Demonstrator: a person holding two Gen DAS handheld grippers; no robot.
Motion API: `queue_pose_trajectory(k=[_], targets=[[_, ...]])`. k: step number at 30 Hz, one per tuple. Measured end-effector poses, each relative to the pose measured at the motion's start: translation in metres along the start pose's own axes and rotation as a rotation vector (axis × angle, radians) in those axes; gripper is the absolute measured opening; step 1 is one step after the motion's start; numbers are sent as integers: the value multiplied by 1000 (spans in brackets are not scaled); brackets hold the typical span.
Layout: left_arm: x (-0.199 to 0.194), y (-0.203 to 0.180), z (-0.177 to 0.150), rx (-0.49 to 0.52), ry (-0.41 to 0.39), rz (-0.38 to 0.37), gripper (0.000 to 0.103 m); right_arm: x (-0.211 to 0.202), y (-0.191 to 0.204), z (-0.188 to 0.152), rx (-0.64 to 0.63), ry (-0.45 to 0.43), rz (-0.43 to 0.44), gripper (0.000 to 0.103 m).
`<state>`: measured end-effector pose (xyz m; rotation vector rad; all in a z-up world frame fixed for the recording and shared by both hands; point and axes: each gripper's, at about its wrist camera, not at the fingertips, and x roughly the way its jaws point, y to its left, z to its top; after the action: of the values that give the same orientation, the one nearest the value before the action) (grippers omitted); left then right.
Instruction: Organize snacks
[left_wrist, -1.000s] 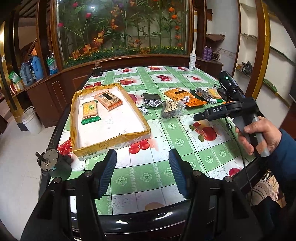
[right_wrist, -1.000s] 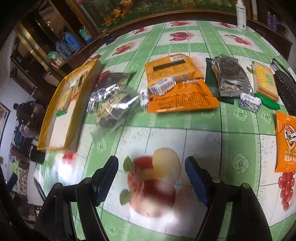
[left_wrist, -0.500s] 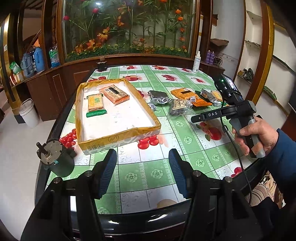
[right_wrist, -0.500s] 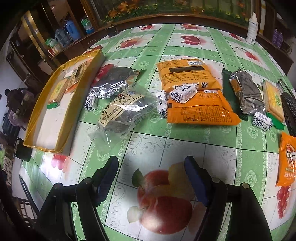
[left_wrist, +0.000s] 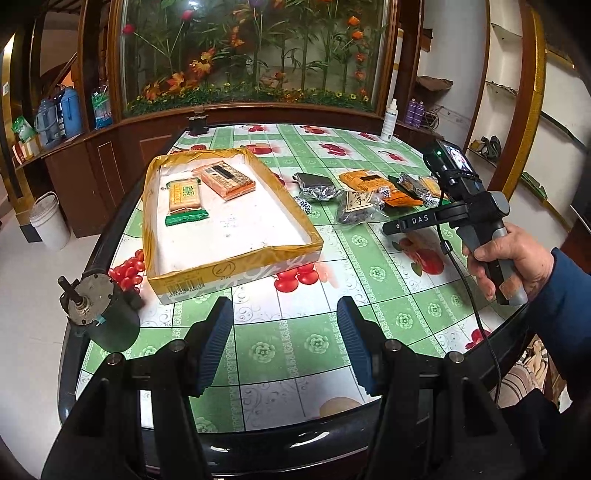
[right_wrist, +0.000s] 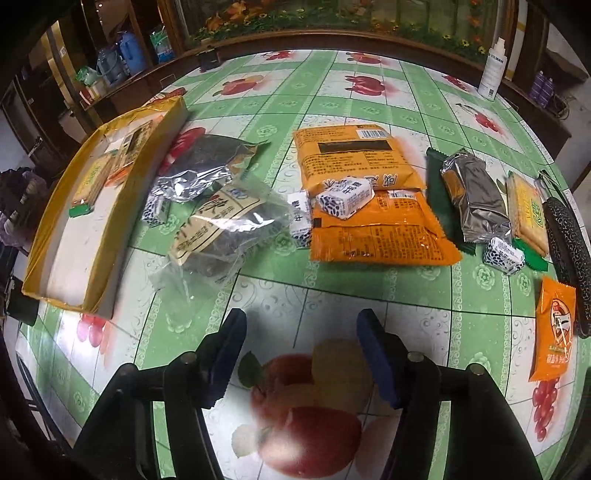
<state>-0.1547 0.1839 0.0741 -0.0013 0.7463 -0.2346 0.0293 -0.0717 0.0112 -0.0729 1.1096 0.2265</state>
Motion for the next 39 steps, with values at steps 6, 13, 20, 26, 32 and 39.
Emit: queue_pose_trajectory(k=[6, 13, 20, 26, 32, 39], targets=[[0, -1, 0, -1, 1, 0, 57, 3, 4, 1, -28, -4, -20, 64], [1, -15, 5, 24, 4, 6, 57, -3, 0, -9, -45, 7, 1, 64], [-3, -31, 8, 49, 1, 21, 57, -11, -5, -20, -47, 17, 50, 64], [-6, -45, 9, 78, -1, 34, 57, -19, -8, -27, -36, 33, 108, 62], [-5, -54, 9, 98, 5, 46, 57, -31, -12, -26, -13, -5, 154, 62], [-2, -62, 11, 108, 14, 50, 57, -40, -22, -21, 8, -46, 174, 64]])
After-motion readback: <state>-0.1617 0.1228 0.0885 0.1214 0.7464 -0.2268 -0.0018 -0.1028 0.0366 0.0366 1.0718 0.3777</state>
